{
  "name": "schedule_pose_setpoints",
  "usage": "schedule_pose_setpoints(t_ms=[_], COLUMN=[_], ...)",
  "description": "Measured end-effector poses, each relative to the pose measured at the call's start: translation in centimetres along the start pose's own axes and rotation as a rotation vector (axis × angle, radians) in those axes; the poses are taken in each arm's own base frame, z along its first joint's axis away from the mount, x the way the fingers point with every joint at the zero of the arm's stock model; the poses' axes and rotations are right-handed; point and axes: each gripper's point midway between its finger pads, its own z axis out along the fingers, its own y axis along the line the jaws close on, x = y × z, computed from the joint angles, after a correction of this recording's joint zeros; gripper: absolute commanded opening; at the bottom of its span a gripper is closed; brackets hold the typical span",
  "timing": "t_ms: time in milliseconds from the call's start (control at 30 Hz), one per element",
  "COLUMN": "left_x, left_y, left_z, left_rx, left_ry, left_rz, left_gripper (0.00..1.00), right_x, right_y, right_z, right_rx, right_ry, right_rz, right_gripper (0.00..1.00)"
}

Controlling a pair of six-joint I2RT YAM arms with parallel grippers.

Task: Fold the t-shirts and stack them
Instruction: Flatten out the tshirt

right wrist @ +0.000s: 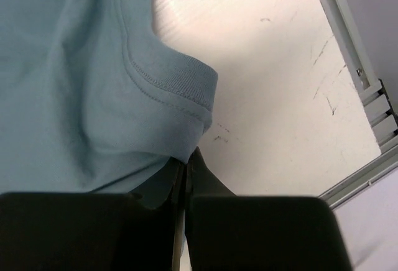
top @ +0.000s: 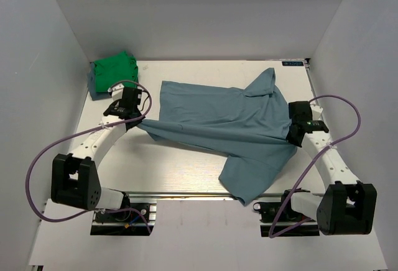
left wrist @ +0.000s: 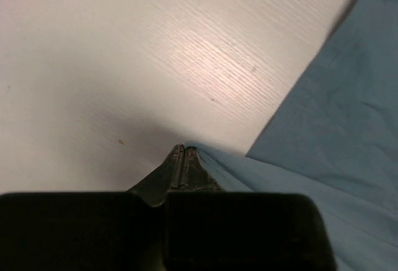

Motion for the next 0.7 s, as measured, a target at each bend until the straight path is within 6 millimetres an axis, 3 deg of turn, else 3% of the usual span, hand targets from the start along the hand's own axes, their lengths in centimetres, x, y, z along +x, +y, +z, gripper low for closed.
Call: schedule_pose_setpoints(t_ms=[133,400,533,633,700], left_x=[-0.3,0.5,0.4,-0.4,-0.8], left_y=[-2.0,-6.2,-8.8,-10.8,-11.8], left_z=[0.3,2.6,4.4,5.8,6.6], left_rx=[0.109,0.273,0.318,0.339,0.349], left_ry=[0.004,0.045,0.075,0.079,0.081], left_rz=[0.038,0.112,0.130,0.133,0.136], left_gripper=[0.00,0.00,0.00,0.00,0.00], right_x=[-1.2,-1.4,-3.4,-4.8,-5.2], right_y=[1.1,3.3,4.7,5.6,6.1], right_z=[0.6,3.2,4.3,5.1,5.7], right_rx=[-0.029,-0.062,-0.067,-0.062,-0.058], right_ry=[0.000,0.073,0.064,0.057,0.065], right_rz=[-0.006,-0.095,-0.113,-0.118,-0.128], right_gripper=[0.00,0.00,0.00,0.11,0.25])
